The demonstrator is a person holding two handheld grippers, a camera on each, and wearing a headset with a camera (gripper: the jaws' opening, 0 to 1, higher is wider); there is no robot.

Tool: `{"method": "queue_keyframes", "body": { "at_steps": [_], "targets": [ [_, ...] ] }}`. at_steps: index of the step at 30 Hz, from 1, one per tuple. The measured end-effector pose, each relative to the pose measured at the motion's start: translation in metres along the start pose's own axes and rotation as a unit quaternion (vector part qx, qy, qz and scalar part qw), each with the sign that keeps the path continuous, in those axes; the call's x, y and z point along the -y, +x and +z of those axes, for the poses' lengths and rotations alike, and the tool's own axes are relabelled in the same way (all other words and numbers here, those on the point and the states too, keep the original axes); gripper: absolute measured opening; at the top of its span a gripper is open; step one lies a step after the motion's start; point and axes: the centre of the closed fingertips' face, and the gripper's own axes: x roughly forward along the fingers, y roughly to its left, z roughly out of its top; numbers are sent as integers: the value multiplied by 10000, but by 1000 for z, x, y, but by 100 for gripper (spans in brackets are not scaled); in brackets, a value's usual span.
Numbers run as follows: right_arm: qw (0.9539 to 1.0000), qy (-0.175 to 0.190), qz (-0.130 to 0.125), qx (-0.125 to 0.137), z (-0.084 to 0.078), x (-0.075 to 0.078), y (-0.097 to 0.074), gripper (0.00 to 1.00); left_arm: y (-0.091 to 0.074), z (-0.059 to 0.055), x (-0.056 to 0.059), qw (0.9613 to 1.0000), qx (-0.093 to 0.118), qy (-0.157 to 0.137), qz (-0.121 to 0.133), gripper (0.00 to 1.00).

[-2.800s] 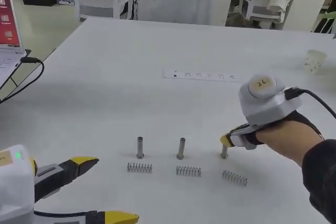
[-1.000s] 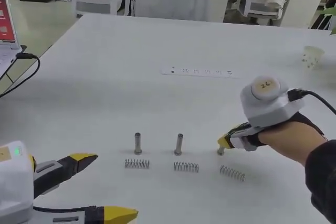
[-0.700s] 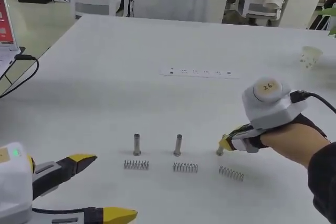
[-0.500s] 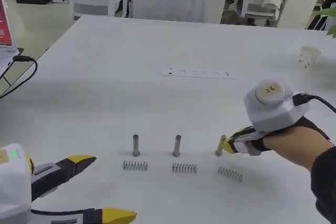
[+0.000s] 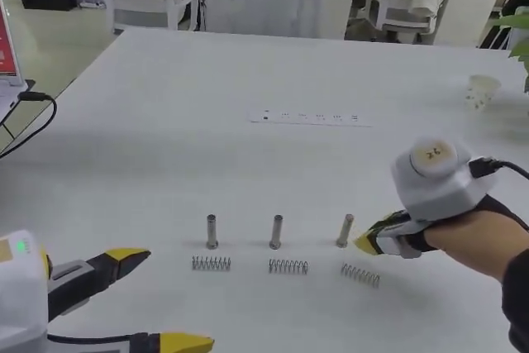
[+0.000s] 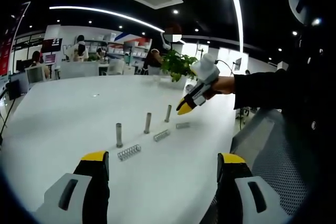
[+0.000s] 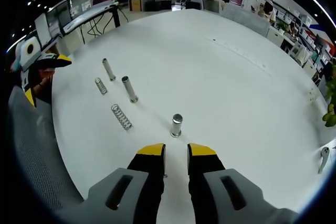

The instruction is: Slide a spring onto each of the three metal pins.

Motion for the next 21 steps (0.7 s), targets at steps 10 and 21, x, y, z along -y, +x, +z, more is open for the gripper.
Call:
{"method": "queue_keyframes", "body": {
  "at_steps": [10, 21],
  "targets": [
    [9996, -170, 214, -112, -7, -18, 2, 15, 1, 1, 0, 10000, 10, 8, 2, 81],
    [9971, -498, 466, -341, -11, -36, 13, 14, 1, 0, 0, 10000, 22, -6, 14, 81]
  ]
}}
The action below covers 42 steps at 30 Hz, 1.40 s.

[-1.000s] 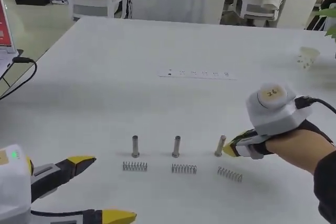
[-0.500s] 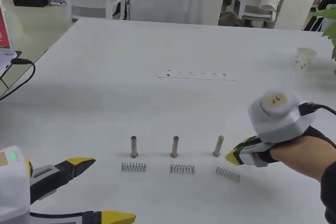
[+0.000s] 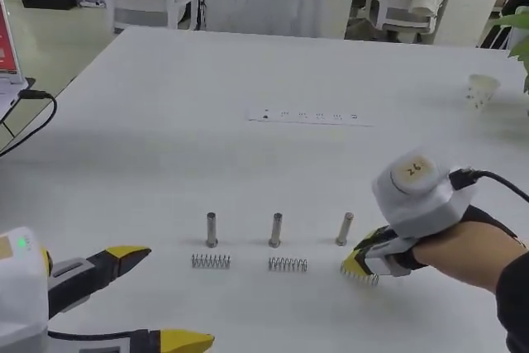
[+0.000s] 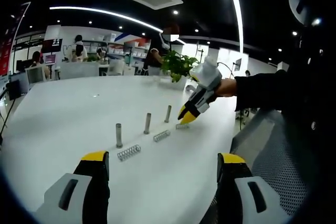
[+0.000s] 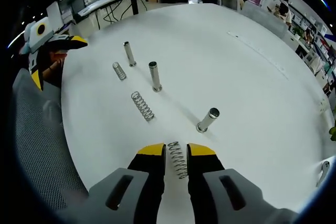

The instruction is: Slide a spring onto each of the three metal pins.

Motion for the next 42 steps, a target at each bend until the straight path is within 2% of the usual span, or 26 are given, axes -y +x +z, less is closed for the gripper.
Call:
{"method": "queue_keyframes", "body": {
  "at_steps": [14, 18, 31, 42],
  "targets": [
    [9977, -497, 141, -449, -6, -4, 12, 12, -3, -1, -3, 10000, 26, -60, 52, 81],
    [9969, -571, 171, -509, -6, -4, 13, 12, -4, -2, -3, 10000, 24, -74, 59, 81],
    [9897, -977, 328, -992, -11, -3, 17, 11, -5, -3, -4, 9999, 44, -105, 76, 81],
    [9853, -1135, 416, -1206, -12, -5, 20, 9, -7, -5, -6, 9998, 54, -136, 116, 81]
  ]
}}
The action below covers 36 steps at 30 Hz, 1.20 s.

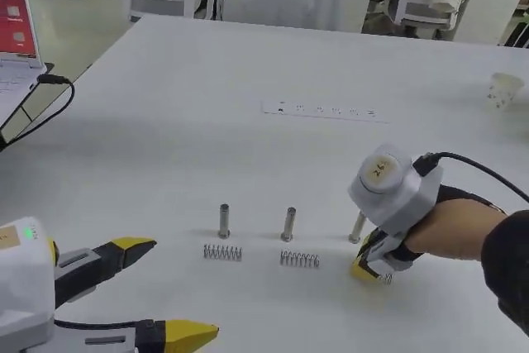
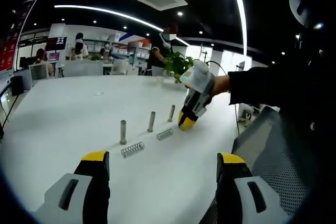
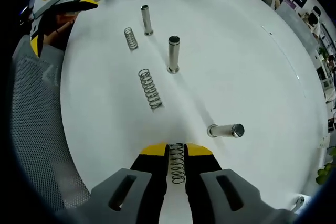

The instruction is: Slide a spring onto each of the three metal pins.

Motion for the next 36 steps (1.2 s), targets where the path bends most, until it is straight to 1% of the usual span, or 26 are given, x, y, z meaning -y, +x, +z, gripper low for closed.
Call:
{"method": "queue_keyframes", "body": {
  "at_steps": [6, 15, 17, 22, 31, 34, 36],
  "targets": [
    [9999, 63, 119, -54, -1, 0, 1, 9, 0, 0, -1, 10000, 1, 3, 8, 80],
    [9998, 183, 104, -43, -2, -1, -1, 8, 1, 1, 0, 10000, -14, 18, -10, 80],
    [9998, 202, 76, 58, 1, -2, -3, 8, 1, 2, 1, 10000, -12, 25, -15, 80],
    [9995, 246, 35, 175, 4, -5, -10, 8, 2, 2, 3, 10000, -30, 52, -47, 80],
    [9968, 357, -118, 709, 19, -9, -31, 8, 4, 6, 8, 9999, -15, 79, -104, 80],
    [9941, 416, -155, 988, 29, -12, -41, 8, 4, 8, 10, 9999, 1, 103, -133, 79],
    [9932, 435, -160, 1072, 32, -14, -45, 8, 4, 10, 11, 9998, 10, 118, -154, 79]
  ]
}}
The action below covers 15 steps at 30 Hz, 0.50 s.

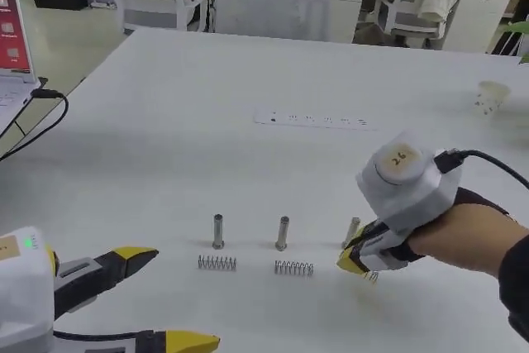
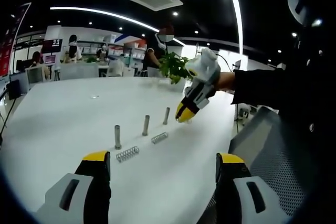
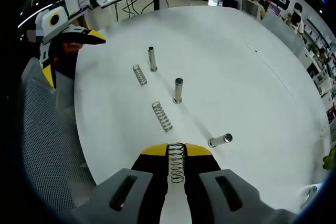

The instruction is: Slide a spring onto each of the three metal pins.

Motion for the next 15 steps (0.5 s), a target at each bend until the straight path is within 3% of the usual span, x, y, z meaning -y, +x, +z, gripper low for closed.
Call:
{"method": "queue_keyframes", "body": {
  "at_steps": [3, 10, 15],
  "targets": [
    [9993, 117, 42, 357, 14, -5, -8, 8, 1, 4, 1, 10000, 38, -16, -43, 78],
    [9962, 193, 19, 848, 36, -9, -25, 8, 2, 11, 2, 9998, 124, -68, -115, 77],
    [9902, 350, 106, 1348, 55, -14, -37, 8, 5, 19, 4, 9995, 181, -82, -227, 75]
  ]
}}
